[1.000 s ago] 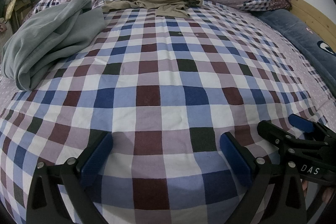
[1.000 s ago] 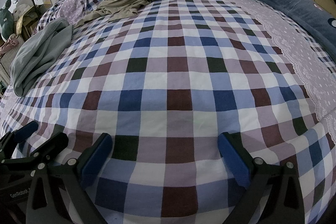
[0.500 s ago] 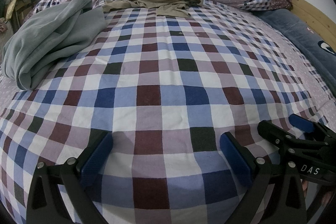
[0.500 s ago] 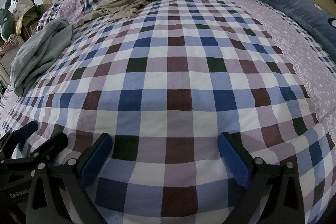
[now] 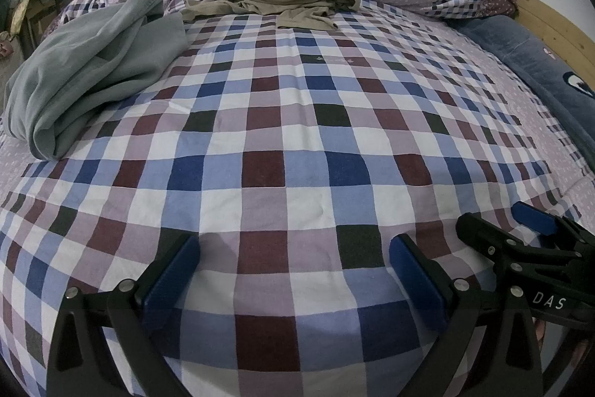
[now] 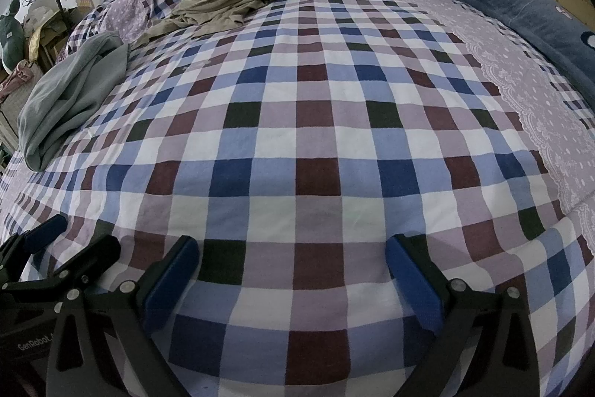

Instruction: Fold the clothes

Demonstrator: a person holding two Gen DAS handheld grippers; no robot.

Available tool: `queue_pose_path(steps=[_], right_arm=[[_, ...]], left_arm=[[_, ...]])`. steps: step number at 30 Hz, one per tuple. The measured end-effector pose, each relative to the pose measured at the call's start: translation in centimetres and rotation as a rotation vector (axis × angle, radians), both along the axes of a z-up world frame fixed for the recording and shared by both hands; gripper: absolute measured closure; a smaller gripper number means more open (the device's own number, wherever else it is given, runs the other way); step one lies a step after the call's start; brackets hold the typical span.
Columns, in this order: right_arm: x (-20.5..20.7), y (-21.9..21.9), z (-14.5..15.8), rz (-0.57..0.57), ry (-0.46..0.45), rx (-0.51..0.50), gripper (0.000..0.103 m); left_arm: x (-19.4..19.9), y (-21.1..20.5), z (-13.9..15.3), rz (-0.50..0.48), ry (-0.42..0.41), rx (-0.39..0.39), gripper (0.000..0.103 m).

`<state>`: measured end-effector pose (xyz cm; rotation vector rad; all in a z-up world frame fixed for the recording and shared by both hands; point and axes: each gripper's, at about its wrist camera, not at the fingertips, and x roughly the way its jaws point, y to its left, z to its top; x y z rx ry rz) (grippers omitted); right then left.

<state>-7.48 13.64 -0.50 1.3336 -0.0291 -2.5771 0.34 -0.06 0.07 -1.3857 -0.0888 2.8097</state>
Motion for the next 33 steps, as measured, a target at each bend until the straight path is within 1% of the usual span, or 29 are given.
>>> queue_pose_path(steps=[7, 17, 23, 26, 27, 30, 33], right_arm=[[0.0, 0.2, -0.1, 0.001, -0.004, 0.0, 0.0], [-0.3, -0.5, -0.2, 0.009, -0.014, 0.024, 0.0], [-0.6, -1.1, -0.3, 0.01, -0.006, 0.024, 0.0], [-0.6, -1.1, -0.2, 0.01, -0.002, 0.017, 0.0], [-0.6, -1.0, -0.2, 0.01, -0.001, 0.015, 0.0], [-0.5, -0.9, -0.2, 0.01, -0.001, 0.013, 0.0], [-0.4, -0.9, -0.2, 0.01, -0.001, 0.013, 0.0]], left_arm=[[-0.2, 0.1, 0.0, 0.001, -0.006, -0.003, 0.0], [-0.7, -0.2, -0.5, -0.002, -0.015, 0.01, 0.0], [-0.5, -0.6, 0.1, -0.004, -0.006, 0.031, 0.0], [-0.3, -1.7, 1.1, 0.017, 0.02, 0.068, 0.001], [-0.3, -2.2, 1.5, 0.028, 0.034, 0.069, 0.001], [-0.1, -4.1, 3.0, 0.063, 0.092, 0.037, 0.001], [-0.1, -6.8, 4.7, 0.11, 0.154, -0.02, 0.001]])
